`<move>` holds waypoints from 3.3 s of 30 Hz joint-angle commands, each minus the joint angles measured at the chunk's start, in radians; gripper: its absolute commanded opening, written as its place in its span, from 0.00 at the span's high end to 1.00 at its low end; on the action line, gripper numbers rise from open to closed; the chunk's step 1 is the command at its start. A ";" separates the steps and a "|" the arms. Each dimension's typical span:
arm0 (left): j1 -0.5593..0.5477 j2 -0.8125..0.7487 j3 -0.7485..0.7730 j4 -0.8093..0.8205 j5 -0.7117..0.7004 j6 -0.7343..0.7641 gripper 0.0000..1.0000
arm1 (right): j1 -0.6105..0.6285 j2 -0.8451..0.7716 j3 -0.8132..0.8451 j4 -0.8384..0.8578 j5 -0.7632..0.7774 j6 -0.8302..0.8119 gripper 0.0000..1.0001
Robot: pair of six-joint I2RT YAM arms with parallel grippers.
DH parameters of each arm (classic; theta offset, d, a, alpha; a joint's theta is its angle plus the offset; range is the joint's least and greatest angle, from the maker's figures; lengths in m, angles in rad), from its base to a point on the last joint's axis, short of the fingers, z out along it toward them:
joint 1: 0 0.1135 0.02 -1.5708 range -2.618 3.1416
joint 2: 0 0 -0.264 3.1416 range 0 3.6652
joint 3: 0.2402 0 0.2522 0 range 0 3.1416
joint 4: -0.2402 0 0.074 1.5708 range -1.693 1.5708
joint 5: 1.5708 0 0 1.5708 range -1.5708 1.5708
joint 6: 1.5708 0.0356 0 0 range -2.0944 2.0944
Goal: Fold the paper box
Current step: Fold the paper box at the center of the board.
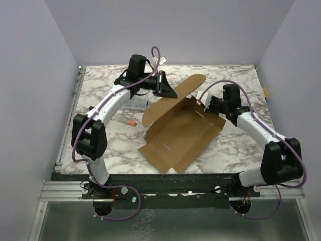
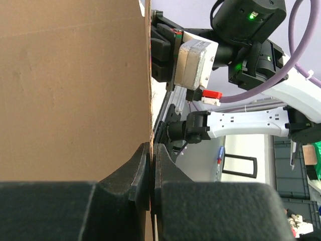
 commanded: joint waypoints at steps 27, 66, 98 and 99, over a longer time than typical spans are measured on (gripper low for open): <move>-0.066 0.080 0.093 -0.009 -0.014 -0.054 1.00 | 0.050 -0.050 -0.097 -0.030 0.024 -0.134 0.96; -0.071 0.088 0.100 -0.012 -0.059 -0.110 1.00 | 0.192 0.060 -0.133 -0.046 0.187 -0.094 0.93; -0.097 0.042 -0.045 -0.050 -0.001 0.001 1.00 | 0.090 -0.014 -0.147 0.061 0.107 0.078 0.70; -0.097 0.044 -0.038 -0.050 -0.008 -0.001 1.00 | 0.088 -0.020 -0.151 0.064 0.105 0.087 0.70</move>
